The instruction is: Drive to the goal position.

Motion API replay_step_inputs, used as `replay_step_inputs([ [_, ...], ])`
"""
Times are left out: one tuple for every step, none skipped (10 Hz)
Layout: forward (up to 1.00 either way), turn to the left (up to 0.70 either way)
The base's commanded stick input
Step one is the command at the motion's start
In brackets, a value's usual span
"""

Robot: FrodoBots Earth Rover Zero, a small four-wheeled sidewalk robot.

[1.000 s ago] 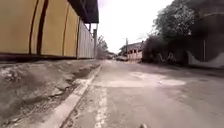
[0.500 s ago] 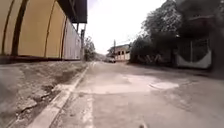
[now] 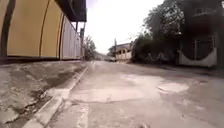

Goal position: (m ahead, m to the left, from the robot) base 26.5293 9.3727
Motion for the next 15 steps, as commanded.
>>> replay_step_inputs([
  [0.70, 0.35],
  [0.70, 0.10],
  [0.70, 0.02],
  [0.70, 0.00],
  [0.70, 0.00],
  [0.70, 0.00],
  [0.70, 0.00],
  [0.70, 0.00],
  [0.70, 0.00],
  [0.70, 0.00],
  [0.70, 0.00],
  [0.70, 0.00],
  [0.70, 0.00],
  [0.70, 0.00],
  [0.70, 0.00],
])
